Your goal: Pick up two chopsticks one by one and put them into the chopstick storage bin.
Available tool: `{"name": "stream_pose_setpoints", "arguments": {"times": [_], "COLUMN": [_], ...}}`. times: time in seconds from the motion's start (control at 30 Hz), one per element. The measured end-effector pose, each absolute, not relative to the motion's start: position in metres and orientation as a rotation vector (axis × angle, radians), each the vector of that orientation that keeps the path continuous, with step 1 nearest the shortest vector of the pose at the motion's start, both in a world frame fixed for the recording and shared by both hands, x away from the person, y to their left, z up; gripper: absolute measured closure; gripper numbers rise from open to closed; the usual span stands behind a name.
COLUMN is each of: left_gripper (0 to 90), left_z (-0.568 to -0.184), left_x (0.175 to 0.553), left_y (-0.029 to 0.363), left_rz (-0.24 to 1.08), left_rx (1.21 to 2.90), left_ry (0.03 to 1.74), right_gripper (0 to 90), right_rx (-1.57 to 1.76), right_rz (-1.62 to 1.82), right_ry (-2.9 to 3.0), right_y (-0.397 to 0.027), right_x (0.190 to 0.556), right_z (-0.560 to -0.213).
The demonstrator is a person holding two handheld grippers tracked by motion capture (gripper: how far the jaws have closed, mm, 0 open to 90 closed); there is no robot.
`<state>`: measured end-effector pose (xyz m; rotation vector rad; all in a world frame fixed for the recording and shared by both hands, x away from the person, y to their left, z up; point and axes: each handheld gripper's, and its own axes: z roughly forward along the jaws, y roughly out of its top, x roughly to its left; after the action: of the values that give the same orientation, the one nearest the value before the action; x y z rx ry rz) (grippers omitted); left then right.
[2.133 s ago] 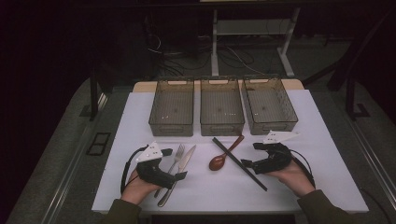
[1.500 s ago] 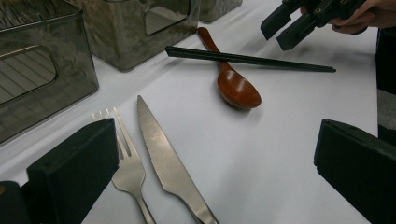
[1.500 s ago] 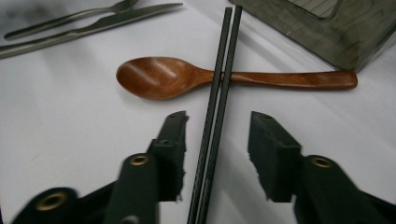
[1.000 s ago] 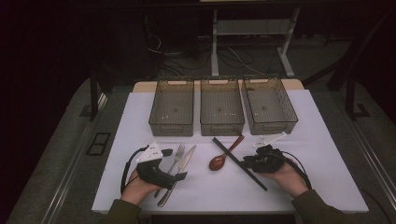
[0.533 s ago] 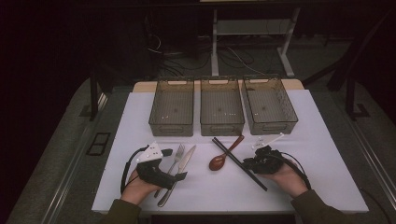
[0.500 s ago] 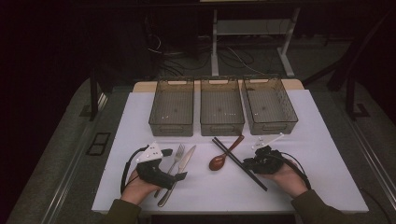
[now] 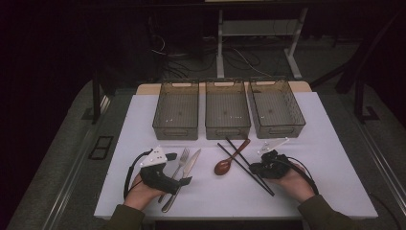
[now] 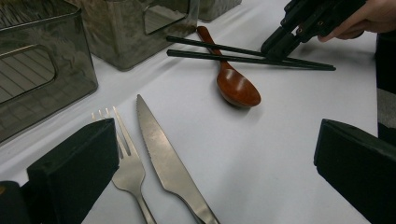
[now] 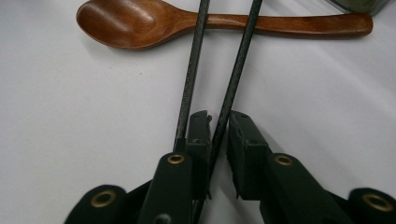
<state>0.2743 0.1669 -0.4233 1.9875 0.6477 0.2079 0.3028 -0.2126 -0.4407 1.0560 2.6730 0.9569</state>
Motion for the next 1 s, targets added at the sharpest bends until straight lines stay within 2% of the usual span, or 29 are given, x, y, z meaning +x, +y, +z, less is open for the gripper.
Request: {"name": "stream_pose_setpoints", "arguments": {"times": [0.3,0.6,1.0], "left_gripper": [0.0,0.0,0.0], "left_z": [-0.4235,-0.4232,-0.4232], "left_x": [0.2742,0.2745,0.2744], "left_y": [0.166,0.1669,0.167], "left_rz": [0.206,0.206,0.207], "left_rx": [1.987,1.986,1.98], "left_ry": [0.647,0.648,0.65], "right_gripper": [78.7,84.3,85.1], "right_rx": [1.041,1.021,1.055], "right_rz": [0.914,0.87,0.877], "right_ry": [2.662,2.638,2.616], "right_y": [-0.2087,-0.2097,-0.2163], "right_x": [0.301,0.3023,0.3042], "right_z": [-0.4397,-0.439,-0.439]}}
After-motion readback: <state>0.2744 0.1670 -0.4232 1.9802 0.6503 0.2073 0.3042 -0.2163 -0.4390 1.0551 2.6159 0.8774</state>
